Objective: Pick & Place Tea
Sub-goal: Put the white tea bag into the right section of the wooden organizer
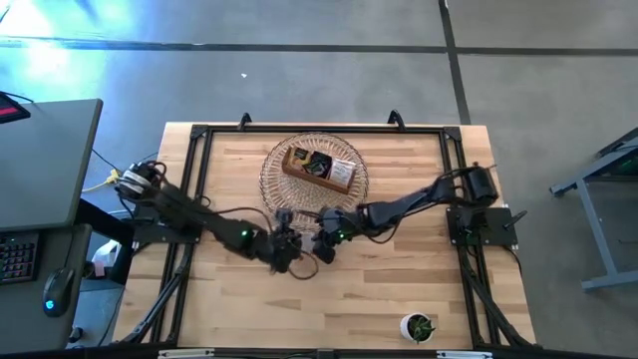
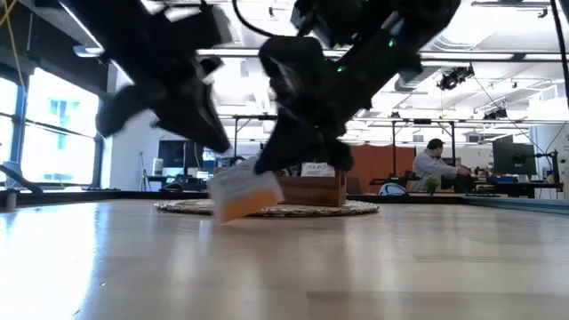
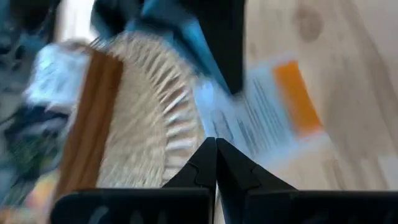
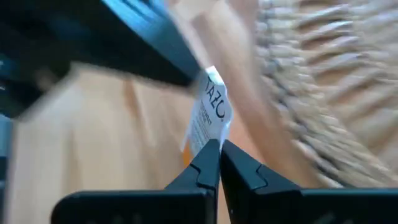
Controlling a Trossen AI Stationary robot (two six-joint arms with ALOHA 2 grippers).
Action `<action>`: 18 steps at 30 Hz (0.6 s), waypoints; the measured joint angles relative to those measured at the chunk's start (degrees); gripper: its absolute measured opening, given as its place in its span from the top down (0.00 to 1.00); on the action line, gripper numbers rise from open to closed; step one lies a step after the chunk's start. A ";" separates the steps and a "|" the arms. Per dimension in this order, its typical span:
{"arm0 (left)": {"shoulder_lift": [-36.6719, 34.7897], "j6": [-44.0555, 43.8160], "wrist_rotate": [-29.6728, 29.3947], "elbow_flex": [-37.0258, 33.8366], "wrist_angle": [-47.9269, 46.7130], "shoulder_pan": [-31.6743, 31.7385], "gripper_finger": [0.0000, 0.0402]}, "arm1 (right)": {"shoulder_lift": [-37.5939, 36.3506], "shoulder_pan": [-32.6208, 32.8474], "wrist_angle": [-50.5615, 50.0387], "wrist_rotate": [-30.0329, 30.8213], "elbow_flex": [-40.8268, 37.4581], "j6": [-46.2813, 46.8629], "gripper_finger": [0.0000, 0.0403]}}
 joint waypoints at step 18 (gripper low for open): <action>-6.45 -22.89 -5.04 1.26 -14.17 -3.47 1.00 | -14.13 -10.56 -19.37 39.83 0.00 -17.56 0.99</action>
